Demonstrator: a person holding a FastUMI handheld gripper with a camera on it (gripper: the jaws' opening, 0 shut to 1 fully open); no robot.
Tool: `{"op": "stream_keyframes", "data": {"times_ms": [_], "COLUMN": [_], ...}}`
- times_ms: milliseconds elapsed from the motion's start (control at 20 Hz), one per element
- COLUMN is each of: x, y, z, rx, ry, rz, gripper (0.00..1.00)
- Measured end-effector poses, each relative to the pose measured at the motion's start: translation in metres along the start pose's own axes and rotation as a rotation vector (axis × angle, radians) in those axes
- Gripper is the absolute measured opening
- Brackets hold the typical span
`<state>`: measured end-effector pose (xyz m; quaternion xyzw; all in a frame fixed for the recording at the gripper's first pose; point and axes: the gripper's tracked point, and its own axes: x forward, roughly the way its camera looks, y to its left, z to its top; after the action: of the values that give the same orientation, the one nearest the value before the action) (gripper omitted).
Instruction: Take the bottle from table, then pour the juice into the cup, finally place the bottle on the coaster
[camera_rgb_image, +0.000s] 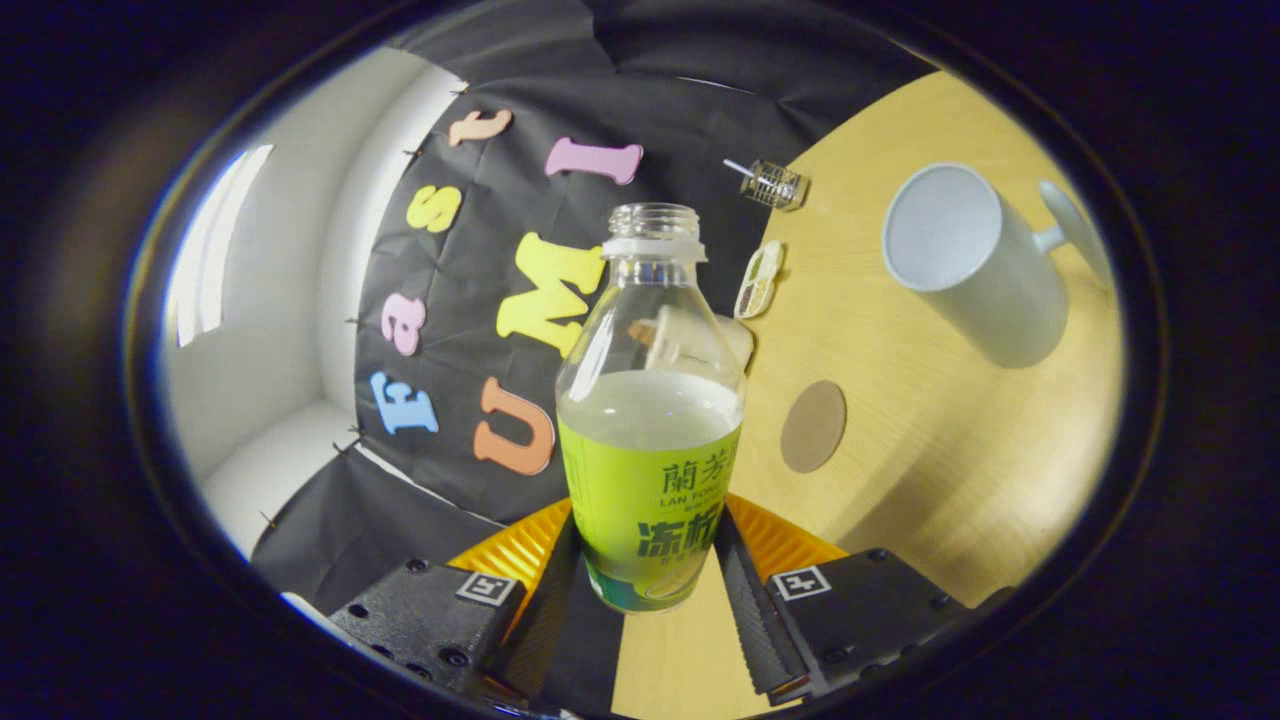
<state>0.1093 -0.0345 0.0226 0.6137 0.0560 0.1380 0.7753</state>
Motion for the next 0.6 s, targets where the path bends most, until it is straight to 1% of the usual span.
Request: {"op": "stream_keyframes", "data": {"times_ms": [350, 600], "x": [0.005, 0.009], "y": [0.007, 0.01], "z": [0.009, 0.012], "rx": [0.172, 0.261], "ry": [-0.021, -0.03], "rz": [0.052, 0.074], "gripper": [0.78, 0.78]}}
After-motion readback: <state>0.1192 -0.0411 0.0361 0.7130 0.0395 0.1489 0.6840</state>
